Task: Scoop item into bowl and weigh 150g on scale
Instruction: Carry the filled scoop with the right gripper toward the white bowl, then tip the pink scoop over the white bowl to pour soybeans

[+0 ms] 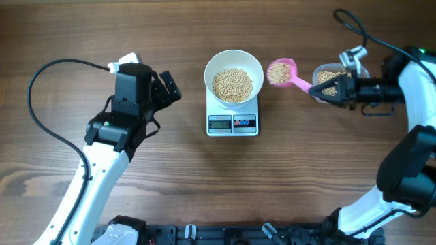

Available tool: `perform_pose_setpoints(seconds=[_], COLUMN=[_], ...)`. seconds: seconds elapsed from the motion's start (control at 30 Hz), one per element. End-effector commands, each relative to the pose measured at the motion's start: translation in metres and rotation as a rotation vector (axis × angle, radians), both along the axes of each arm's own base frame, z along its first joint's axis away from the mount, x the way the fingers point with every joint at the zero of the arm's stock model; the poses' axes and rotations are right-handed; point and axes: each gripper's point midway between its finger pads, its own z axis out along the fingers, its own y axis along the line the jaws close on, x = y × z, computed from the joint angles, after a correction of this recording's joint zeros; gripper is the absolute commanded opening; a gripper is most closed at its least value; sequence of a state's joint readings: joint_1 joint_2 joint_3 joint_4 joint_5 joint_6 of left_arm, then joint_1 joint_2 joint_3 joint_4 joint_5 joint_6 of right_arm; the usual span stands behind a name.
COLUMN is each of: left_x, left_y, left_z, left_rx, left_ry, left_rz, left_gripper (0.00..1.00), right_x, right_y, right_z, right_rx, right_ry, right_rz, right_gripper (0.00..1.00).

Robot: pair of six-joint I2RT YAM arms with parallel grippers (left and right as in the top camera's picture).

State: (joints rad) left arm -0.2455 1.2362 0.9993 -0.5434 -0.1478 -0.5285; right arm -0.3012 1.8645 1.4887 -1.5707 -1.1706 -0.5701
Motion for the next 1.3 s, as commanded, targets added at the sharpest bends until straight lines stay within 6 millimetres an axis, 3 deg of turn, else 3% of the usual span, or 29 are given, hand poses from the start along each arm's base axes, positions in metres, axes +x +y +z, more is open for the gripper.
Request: perform_pose_setpoints(seconds=[0.0,0.13,0.3,0.43,0.63,0.97,1.27], left_x=[0.001,0.001,0.001,0.001,0.001,0.001,0.001], left_y=[0.002,0.002,0.002,0.002,0.002,0.002,0.002], left_z=[-0.001,-0.001,-0.001,-0.001,-0.001,-0.001,-0.001], left_rx=[0.000,0.000,0.000,0.000,0.000,0.000,0.000], left_ry=[0.003,0.003,0.003,0.003,0.003,0.003,0.003], left_rz=[0.006,0.006,0.006,0.007,0.007,0.007,0.007], left_gripper=[1.00,1.00,1.00,1.00,1.00,1.00,1.00], right_x=[0.014,0.030,0.054,0.058,0.063,0.061,0.057], right_y=[0.020,0.030,0.043,0.058,0.086,0.107,0.119], right_z=[0.025,0.038,0.014,-0.007,-0.019,0.004,0.005], right_rx=[0.013,-0.077,-0.317,-0.489,-0.676,-0.946,-1.195], right_ry=[-0.112,-0.205,-0.194,-0.195,-0.279,-0.486,-0.605], right_rz=[0.057,0.099,0.104,0.135,0.185,0.212,0.257], right_gripper=[0.05,0.05,0.04,0.05,0.04,0.04,0.04])
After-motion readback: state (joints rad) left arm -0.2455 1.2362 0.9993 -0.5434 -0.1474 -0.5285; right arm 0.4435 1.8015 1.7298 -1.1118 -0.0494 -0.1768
